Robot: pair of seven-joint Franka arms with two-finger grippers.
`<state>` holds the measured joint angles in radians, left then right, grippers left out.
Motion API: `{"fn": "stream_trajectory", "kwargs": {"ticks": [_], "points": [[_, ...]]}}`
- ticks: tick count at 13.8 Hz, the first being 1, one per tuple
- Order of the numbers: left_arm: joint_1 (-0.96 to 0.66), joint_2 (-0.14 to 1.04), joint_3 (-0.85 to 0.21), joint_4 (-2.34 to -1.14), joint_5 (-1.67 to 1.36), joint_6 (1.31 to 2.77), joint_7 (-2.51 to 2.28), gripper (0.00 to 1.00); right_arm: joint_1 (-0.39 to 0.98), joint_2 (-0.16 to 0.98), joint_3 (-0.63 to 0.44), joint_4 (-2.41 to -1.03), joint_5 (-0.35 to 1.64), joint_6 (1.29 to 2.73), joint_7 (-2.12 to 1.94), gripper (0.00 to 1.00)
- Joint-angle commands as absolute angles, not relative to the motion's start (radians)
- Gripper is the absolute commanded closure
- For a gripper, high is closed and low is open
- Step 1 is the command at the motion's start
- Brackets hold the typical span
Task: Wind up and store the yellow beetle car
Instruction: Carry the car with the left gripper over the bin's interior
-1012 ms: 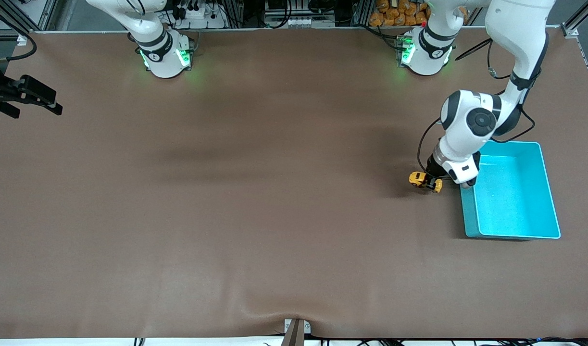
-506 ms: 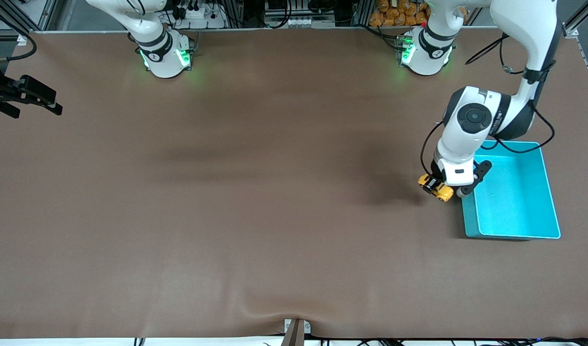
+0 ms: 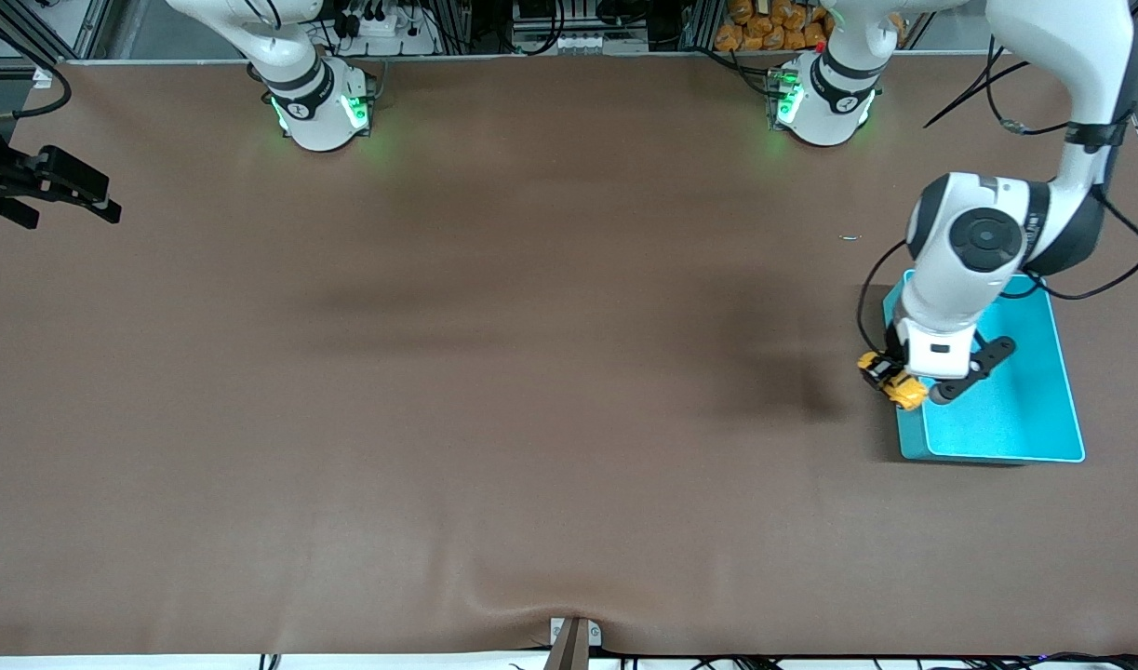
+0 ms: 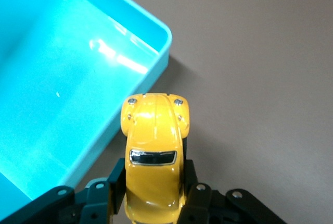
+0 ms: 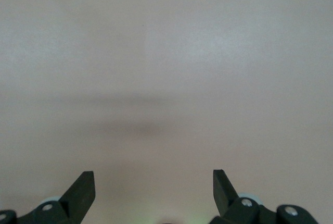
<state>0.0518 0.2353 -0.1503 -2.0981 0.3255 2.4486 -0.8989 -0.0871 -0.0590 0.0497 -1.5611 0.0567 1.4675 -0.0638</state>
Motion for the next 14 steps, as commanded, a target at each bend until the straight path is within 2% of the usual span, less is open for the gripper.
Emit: {"fn": "stream_trajectory", "kwargs": {"ticks": [1,5,14], "points": [[0.077,0.222,-0.16,-2.06,0.296,2.395,-0.781,1.0,-0.095,-0.071,0.057,-1.565,0.048,1.462,-0.046,0.0],[0.139,0.232,-0.158,-1.996,0.25,2.29,-0.511,1.0,-0.094,-0.071,0.057,-1.565,0.048,1.462,-0.046,0.0],[0.307,0.299,-0.158,-1.945,0.158,2.284,-0.059,1.0,-0.094,-0.071,0.057,-1.565,0.048,1.46,-0.048,0.0]]}}
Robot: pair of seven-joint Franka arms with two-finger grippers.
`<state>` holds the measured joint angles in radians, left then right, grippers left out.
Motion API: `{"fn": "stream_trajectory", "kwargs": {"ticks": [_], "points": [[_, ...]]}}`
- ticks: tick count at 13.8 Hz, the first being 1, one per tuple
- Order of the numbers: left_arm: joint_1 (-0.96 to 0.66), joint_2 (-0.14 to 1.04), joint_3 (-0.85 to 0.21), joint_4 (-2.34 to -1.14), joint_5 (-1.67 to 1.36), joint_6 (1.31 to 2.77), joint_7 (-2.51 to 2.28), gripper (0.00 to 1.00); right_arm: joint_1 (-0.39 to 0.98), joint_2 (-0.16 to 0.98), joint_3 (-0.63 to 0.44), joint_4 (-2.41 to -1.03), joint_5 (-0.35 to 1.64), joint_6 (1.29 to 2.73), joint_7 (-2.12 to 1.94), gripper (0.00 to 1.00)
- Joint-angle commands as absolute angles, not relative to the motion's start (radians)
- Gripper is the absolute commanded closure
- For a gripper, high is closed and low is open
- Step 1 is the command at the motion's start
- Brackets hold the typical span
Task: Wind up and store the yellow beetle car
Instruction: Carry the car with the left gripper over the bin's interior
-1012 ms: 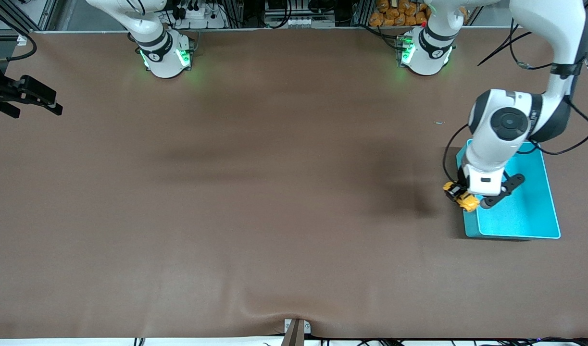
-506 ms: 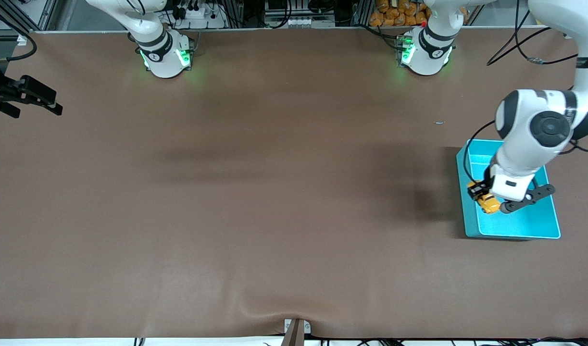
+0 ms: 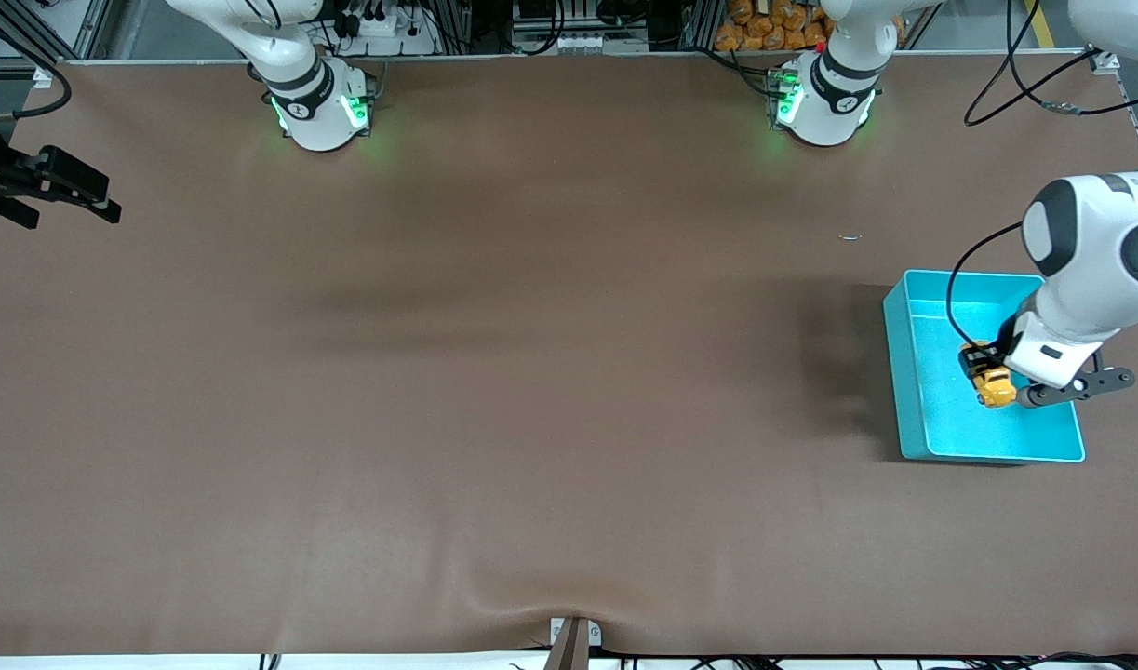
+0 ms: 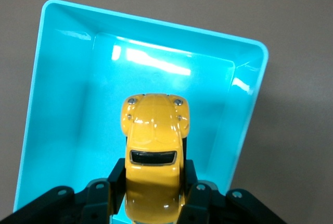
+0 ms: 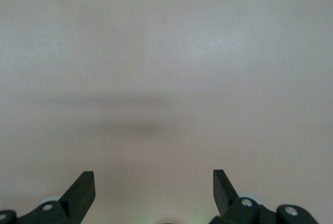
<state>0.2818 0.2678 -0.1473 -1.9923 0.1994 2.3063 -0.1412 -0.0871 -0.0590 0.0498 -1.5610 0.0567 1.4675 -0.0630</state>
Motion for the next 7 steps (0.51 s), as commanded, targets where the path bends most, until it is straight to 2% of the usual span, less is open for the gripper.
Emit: {"fn": "stream_trajectory", "kwargs": {"ticks": [1,7], "points": [[0.319,0.307,-0.158,-1.942,0.141,2.284,-0.023,1.0,-0.094,-0.071,0.057,-1.565,0.046,1.46,-0.048,0.0],[0.348,0.368,-0.156,-1.924,0.129,2.286,0.055,1.0,-0.095,-0.067,0.057,-1.566,0.044,1.46,-0.048,0.0]]}}
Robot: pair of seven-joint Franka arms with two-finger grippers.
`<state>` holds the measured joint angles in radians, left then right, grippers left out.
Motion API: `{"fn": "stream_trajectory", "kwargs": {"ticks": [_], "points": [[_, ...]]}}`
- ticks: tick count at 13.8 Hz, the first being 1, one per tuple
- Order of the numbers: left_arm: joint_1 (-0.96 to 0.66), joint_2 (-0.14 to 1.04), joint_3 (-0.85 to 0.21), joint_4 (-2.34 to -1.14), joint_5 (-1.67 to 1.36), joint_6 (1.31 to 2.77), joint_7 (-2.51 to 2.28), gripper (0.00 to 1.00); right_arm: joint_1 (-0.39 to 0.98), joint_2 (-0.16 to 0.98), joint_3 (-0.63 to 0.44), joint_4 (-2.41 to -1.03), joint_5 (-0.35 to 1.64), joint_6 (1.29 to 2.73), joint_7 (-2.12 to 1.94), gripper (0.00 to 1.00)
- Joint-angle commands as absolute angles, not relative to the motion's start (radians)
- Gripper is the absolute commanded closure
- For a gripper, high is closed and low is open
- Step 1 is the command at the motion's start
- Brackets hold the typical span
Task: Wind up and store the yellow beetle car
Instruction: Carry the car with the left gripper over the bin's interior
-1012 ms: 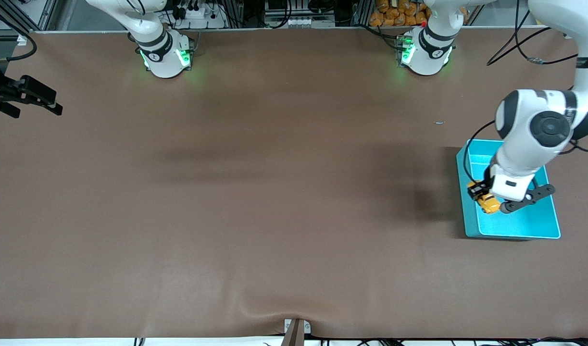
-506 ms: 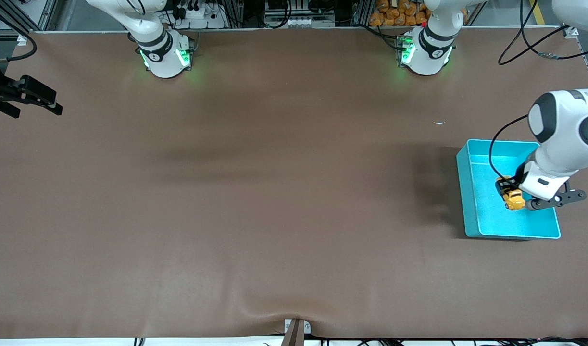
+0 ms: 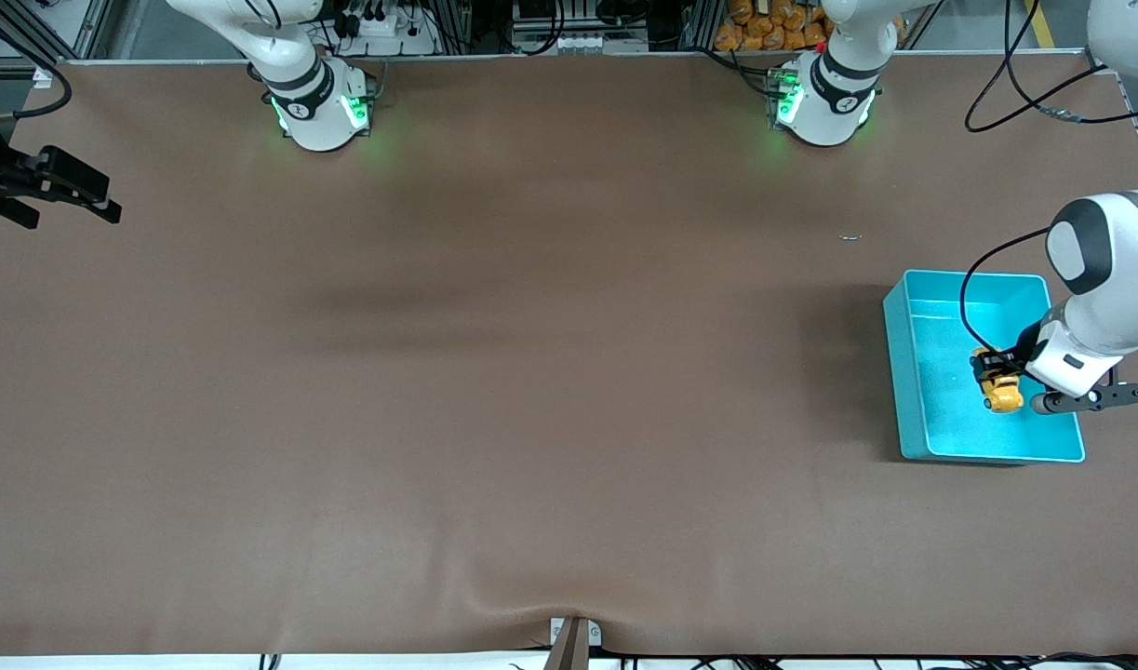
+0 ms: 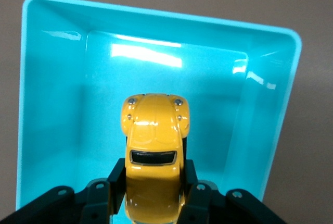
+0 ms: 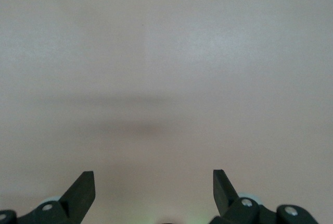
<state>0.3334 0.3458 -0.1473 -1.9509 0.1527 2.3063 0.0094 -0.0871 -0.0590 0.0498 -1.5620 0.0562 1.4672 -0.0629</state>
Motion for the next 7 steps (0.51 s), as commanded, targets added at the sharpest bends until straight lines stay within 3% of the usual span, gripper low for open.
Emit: {"fn": "stream_trajectory", "kwargs": {"ticks": [1,7], "points": [[0.348,0.377,-0.156,-1.927,0.129,2.286,0.055,1.0,-0.095,-0.067,0.057,-1.566,0.044,1.46,-0.048,0.0],[0.367,0.434,-0.155,-1.924,0.132,2.316,0.057,1.0,-0.097,-0.067,0.057,-1.566,0.044,1.459,-0.048,0.0]]}}
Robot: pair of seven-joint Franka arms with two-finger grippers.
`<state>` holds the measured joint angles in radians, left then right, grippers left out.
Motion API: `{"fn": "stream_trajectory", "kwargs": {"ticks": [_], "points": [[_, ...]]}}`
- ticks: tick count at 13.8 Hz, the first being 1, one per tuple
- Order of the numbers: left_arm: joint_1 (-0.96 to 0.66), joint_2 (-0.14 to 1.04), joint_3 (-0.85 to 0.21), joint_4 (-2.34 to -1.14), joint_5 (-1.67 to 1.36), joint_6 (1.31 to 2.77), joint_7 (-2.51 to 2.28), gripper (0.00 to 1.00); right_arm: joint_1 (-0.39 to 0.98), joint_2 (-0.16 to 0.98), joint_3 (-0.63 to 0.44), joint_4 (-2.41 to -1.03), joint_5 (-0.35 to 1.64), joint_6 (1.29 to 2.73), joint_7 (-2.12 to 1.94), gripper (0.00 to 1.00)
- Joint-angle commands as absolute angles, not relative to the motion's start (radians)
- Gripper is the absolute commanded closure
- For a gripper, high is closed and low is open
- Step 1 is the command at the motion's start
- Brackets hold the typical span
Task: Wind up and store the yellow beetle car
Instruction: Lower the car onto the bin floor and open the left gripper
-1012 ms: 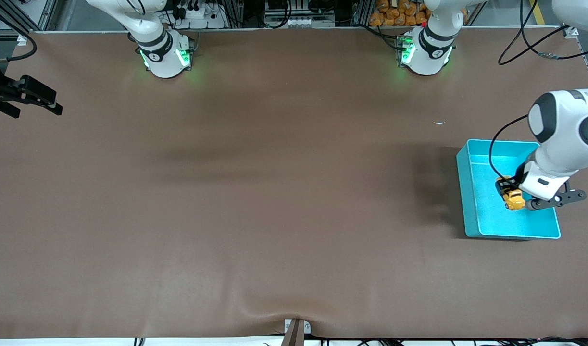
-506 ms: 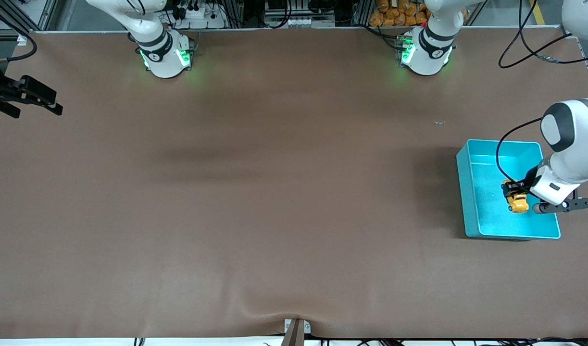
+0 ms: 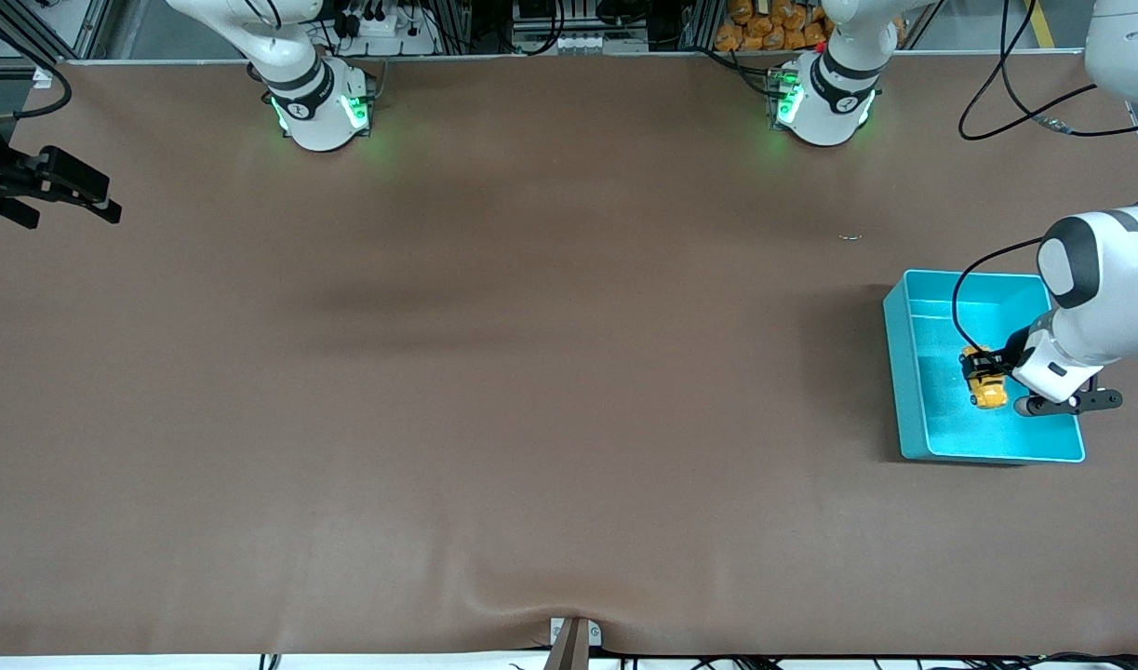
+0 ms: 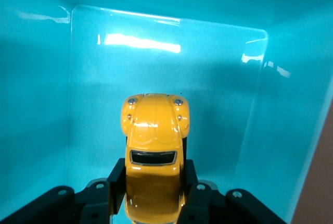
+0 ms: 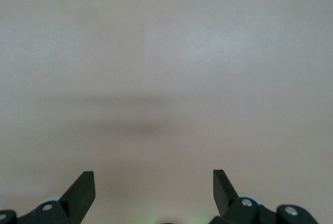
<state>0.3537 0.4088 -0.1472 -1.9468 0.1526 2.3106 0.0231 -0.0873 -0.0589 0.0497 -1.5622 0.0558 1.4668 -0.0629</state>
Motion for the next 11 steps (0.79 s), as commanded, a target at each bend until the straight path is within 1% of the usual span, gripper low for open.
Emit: {"fn": "stream_trajectory", "kwargs": {"ticks": [1,4,11], "points": [[0.368,0.445,-0.155,-1.924,0.138,2.322,0.057,1.0,-0.097,-0.067,0.057,-1.566,0.044,1.459,-0.048,0.0],[0.368,0.477,-0.153,-1.919,0.146,2.359,0.067,1.0,-0.097,-0.067,0.057,-1.565,0.043,1.45,-0.048,0.0],[0.368,0.526,-0.149,-1.921,0.17,2.391,0.091,1.0,-0.097,-0.066,0.057,-1.565,0.043,1.448,-0.048,0.0]]}}
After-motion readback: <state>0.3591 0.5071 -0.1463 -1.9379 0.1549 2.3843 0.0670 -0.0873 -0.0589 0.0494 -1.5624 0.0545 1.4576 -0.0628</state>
